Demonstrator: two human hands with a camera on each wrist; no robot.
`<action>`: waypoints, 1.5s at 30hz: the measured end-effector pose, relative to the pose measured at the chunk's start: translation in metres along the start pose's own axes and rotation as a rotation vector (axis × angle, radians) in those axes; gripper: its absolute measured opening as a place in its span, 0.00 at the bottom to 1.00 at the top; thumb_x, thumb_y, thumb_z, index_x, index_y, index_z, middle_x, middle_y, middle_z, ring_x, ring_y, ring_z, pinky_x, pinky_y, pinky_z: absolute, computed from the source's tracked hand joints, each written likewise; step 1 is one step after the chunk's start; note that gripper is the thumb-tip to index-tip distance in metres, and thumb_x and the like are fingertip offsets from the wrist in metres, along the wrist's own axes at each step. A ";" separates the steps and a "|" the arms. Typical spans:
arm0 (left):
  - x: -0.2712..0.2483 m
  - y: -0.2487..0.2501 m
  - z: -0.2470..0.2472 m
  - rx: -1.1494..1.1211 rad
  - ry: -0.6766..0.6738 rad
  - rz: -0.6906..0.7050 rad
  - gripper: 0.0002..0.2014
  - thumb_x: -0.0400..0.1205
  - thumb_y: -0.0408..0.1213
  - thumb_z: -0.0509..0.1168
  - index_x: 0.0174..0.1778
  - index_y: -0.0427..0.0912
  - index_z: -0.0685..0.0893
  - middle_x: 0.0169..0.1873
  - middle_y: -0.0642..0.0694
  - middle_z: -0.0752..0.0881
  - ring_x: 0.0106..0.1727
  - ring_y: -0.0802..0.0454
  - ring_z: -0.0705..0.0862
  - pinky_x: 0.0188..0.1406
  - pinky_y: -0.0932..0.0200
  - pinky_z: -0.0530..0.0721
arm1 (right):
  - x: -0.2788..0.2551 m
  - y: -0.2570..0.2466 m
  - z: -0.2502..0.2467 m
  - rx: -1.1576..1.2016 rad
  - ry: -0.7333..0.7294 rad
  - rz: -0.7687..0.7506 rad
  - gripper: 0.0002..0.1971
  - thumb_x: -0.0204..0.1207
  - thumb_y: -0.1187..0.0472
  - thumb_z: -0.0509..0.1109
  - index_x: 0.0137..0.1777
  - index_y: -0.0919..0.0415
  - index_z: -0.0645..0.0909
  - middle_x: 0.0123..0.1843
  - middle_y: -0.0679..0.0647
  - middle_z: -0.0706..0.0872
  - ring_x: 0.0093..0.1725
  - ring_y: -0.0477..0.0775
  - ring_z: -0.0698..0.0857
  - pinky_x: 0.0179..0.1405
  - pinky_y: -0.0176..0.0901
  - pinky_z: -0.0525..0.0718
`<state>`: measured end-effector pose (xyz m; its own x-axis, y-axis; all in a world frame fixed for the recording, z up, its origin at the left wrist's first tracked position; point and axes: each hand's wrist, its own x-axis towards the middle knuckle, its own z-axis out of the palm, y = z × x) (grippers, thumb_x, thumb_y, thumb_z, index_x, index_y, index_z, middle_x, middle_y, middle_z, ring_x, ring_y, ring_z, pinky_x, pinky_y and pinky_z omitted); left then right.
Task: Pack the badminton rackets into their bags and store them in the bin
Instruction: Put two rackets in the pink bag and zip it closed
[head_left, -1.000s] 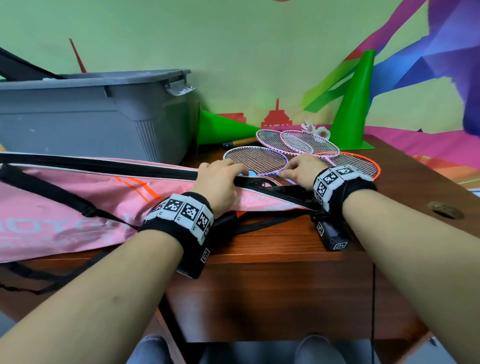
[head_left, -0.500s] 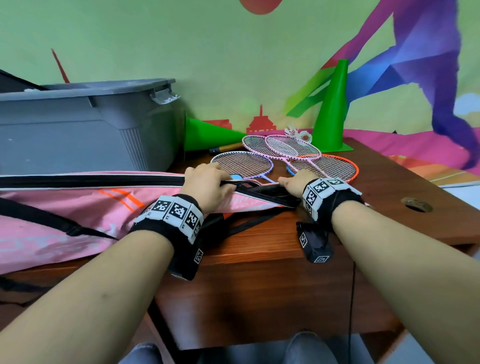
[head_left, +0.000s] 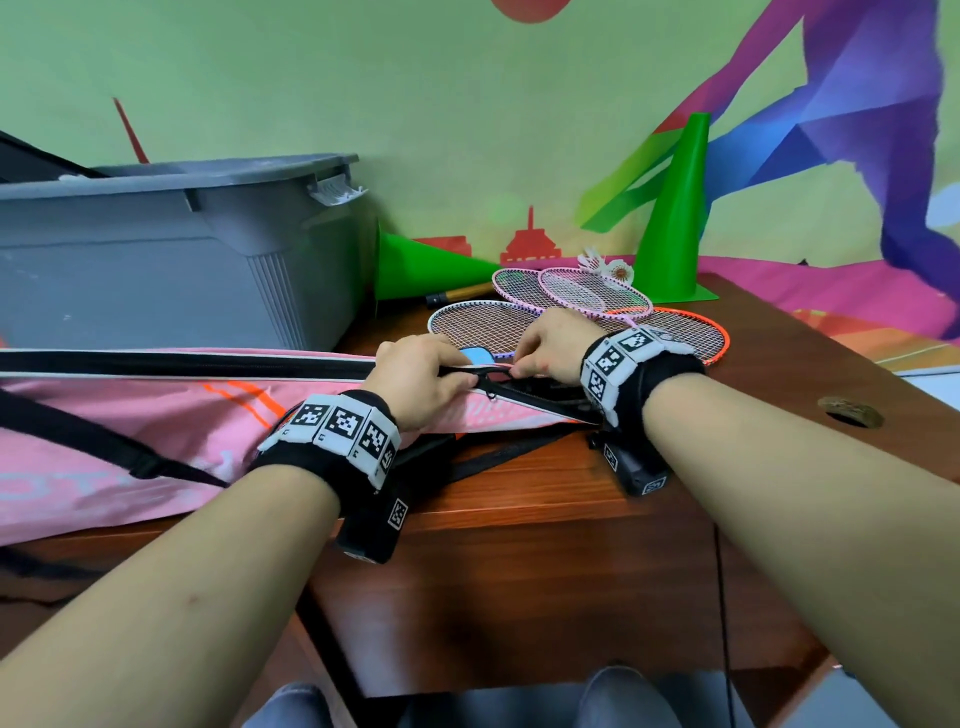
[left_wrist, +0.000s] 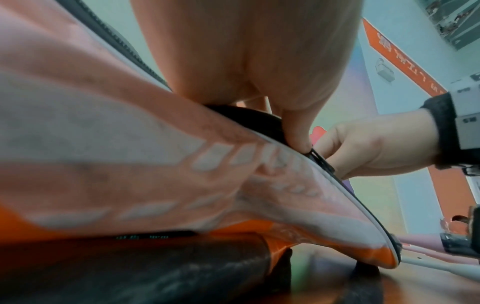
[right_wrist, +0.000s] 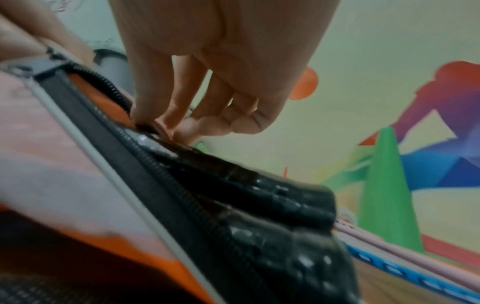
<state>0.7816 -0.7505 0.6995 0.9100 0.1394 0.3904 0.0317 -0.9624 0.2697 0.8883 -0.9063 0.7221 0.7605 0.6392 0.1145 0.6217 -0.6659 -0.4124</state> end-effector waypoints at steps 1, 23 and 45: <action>0.000 -0.001 0.001 -0.016 -0.006 -0.004 0.09 0.79 0.45 0.67 0.48 0.47 0.91 0.42 0.51 0.83 0.53 0.49 0.80 0.56 0.49 0.73 | 0.003 -0.003 0.003 -0.047 -0.008 -0.017 0.08 0.69 0.56 0.78 0.46 0.56 0.91 0.37 0.50 0.87 0.40 0.49 0.83 0.42 0.34 0.73; 0.008 -0.017 0.010 0.040 -0.044 -0.043 0.08 0.82 0.45 0.62 0.52 0.52 0.84 0.50 0.52 0.85 0.59 0.46 0.79 0.59 0.50 0.67 | 0.036 0.005 0.018 0.151 -0.184 -0.028 0.12 0.68 0.58 0.79 0.29 0.53 0.79 0.27 0.46 0.79 0.28 0.45 0.75 0.30 0.36 0.72; 0.012 -0.013 -0.011 0.090 0.044 0.053 0.11 0.82 0.45 0.62 0.52 0.49 0.88 0.47 0.48 0.86 0.57 0.44 0.80 0.52 0.51 0.68 | 0.022 -0.006 -0.015 -0.375 -0.091 -0.116 0.10 0.75 0.63 0.67 0.50 0.60 0.89 0.40 0.58 0.87 0.41 0.57 0.81 0.41 0.38 0.76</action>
<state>0.7876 -0.7339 0.7105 0.8924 0.0957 0.4410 0.0226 -0.9855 0.1682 0.9044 -0.8937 0.7401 0.6717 0.7389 0.0530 0.7408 -0.6704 -0.0412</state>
